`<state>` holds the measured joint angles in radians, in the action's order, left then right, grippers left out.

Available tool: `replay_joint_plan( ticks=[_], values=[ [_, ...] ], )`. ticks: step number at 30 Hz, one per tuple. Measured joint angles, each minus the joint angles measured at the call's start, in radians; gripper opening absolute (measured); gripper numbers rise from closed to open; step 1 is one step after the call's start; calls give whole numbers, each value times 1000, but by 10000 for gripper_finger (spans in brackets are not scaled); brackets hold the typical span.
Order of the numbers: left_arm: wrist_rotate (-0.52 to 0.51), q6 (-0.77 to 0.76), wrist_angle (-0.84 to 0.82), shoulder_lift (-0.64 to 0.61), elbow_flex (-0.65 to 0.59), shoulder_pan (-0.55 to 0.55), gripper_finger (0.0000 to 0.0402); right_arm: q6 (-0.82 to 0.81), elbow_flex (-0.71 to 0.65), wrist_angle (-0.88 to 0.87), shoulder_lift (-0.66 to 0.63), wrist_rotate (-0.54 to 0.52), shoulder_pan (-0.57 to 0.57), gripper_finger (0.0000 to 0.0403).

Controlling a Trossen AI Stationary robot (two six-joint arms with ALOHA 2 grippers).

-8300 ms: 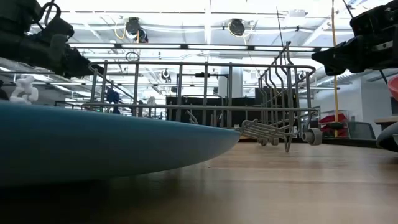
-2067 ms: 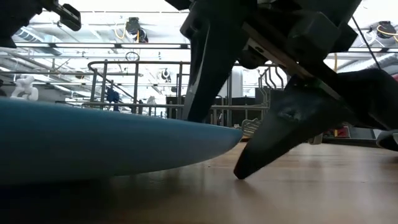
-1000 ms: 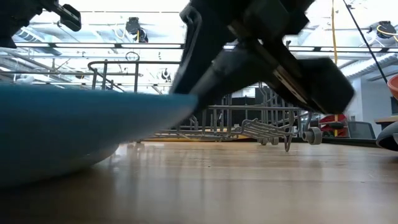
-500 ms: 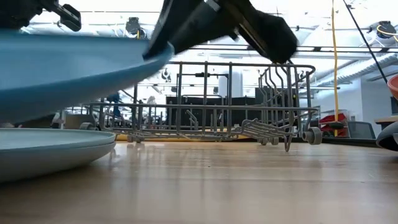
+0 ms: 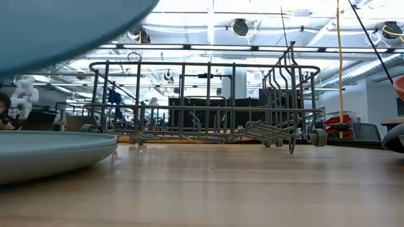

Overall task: Sort dishes
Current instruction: Put the blue plate in the dish rack

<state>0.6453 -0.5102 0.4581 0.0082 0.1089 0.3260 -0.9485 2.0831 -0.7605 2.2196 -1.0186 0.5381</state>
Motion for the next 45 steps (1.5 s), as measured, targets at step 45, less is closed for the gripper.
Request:
replay_joint_plan(
  ticks=[45],
  values=[
    [-38,158,257,0,0,0,0,427,265,-245,-82,-547,-108,3]
  ],
)
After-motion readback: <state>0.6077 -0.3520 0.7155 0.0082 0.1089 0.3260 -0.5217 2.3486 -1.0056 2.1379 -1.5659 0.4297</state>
